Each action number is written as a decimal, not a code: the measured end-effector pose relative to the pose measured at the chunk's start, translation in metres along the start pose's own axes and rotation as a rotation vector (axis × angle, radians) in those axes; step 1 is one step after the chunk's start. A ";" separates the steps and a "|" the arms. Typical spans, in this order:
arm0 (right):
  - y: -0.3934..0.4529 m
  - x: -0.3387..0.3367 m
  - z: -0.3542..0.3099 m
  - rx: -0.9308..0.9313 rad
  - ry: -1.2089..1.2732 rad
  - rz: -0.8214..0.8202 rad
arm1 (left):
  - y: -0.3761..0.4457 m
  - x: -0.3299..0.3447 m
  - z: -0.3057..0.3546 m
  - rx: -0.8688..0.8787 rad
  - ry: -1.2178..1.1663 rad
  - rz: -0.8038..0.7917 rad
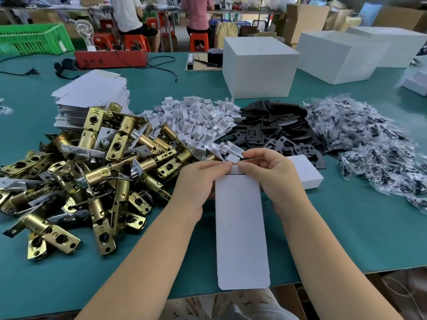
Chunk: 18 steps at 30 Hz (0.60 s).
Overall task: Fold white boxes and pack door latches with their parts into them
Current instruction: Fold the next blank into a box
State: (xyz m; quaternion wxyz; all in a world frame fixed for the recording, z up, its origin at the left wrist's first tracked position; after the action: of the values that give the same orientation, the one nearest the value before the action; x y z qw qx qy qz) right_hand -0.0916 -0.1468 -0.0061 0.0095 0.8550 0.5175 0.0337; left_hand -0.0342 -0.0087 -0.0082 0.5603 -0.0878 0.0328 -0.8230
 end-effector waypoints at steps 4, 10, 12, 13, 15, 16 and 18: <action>0.001 0.002 0.003 0.039 0.011 0.017 | 0.003 -0.001 -0.001 -0.033 -0.023 -0.006; 0.003 -0.004 0.002 -0.044 0.056 0.184 | 0.004 0.002 -0.003 -0.016 -0.044 -0.163; 0.004 -0.015 0.000 -0.099 0.166 0.393 | 0.004 -0.002 -0.002 -0.074 -0.104 -0.312; 0.004 -0.022 -0.001 -0.116 0.247 0.516 | 0.004 -0.005 -0.001 -0.087 -0.111 -0.386; 0.005 -0.034 0.002 -0.136 0.382 0.724 | 0.005 -0.009 0.003 -0.056 -0.176 -0.529; 0.007 -0.038 0.004 -0.141 0.416 0.785 | 0.005 -0.012 0.005 -0.034 -0.228 -0.572; 0.008 -0.040 0.006 -0.136 0.436 0.832 | 0.005 -0.011 0.006 0.020 -0.251 -0.571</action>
State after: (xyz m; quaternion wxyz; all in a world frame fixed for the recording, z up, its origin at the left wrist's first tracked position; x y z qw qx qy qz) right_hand -0.1026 -0.1856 -0.0137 -0.0575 0.9601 0.1176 0.2471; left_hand -0.0246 0.0002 -0.0046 0.3072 -0.1890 -0.0707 -0.9300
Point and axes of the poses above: each hand's wrist, its own y-axis towards the middle knuckle, its own x-axis out of the palm, z = x × y, the point moved 2 cm from there along y, towards the middle knuckle, and after that the axes turned 1 degree about z, right-handed, at the moved point
